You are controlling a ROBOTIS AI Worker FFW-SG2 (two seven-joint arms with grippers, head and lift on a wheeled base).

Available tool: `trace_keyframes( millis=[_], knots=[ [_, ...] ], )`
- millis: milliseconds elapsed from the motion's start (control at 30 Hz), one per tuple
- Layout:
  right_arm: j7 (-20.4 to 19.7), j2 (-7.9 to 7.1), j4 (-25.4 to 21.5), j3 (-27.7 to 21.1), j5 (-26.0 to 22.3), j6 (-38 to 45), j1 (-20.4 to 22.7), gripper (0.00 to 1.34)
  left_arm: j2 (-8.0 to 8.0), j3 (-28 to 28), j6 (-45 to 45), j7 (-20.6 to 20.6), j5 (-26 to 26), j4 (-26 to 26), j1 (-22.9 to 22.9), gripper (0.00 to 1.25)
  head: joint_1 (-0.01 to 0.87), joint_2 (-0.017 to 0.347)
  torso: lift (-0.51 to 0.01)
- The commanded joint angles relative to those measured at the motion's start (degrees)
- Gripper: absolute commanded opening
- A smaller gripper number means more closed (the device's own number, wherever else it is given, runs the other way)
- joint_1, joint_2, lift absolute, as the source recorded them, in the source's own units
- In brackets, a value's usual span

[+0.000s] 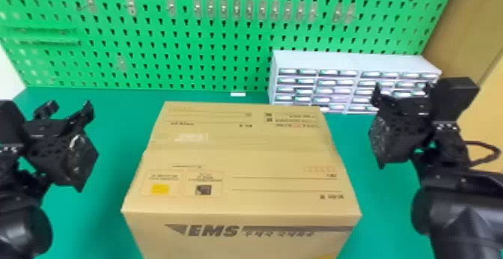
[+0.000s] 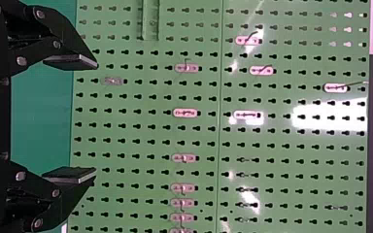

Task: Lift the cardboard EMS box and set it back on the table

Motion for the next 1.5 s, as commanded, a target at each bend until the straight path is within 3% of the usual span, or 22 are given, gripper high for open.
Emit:
trace_keyframes(
  millis=[0,667,1467],
  knots=[
    [0.0,-0.09,0.1,0.0,0.0,0.1,0.0,1.21,0.00,0.0,0.0,0.0,-0.1,0.0,0.0,0.78,0.678,-0.015,0.007],
    [0.0,-0.18,0.5,0.0,-0.3,0.1,0.0,1.22,0.00,0.1,0.0,0.1,-0.1,0.0,0.0,0.78,0.678,-0.015,0.007],
    [0.0,0.08,0.8,0.0,-0.6,-1.7,0.2,1.23,0.00,0.1,0.0,0.1,0.0,0.0,0.1,0.78,0.678,-0.015,-0.048]
  ],
)
